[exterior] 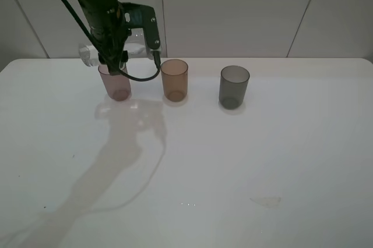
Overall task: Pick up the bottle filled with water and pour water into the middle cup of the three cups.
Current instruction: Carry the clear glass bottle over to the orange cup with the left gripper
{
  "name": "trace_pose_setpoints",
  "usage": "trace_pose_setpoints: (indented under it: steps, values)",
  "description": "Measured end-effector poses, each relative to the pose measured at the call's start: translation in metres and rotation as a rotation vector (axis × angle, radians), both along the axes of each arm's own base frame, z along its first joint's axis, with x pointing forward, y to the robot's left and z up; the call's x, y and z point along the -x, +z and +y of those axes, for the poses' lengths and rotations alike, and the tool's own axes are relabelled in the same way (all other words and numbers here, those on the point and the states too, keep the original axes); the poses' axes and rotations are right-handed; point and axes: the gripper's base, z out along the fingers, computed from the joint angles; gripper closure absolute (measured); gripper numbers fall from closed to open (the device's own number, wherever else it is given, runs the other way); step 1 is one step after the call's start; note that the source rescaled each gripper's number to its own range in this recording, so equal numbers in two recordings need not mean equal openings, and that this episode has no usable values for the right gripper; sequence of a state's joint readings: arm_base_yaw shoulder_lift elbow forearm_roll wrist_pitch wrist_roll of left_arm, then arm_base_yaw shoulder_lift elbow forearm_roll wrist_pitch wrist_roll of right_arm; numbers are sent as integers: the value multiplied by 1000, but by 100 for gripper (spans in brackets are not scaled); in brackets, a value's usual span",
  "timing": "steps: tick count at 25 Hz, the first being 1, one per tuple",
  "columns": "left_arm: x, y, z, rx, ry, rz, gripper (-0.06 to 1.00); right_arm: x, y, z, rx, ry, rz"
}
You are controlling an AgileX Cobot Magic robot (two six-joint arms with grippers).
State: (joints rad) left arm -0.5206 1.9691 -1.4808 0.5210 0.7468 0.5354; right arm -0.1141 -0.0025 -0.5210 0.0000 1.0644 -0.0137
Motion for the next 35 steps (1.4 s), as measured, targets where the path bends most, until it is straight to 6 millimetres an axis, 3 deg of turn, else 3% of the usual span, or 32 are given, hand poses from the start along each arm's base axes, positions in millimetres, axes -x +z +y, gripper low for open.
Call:
trace_pose_setpoints:
  steps: [12, 35]
  values:
    - [-17, -17, -12, -83, -59, -27, 94, 0, 0, 0, 0, 0, 0]
    - [-24, -17, -24, -241, -248, -144, 94, 0, 0, 0, 0, 0, 0]
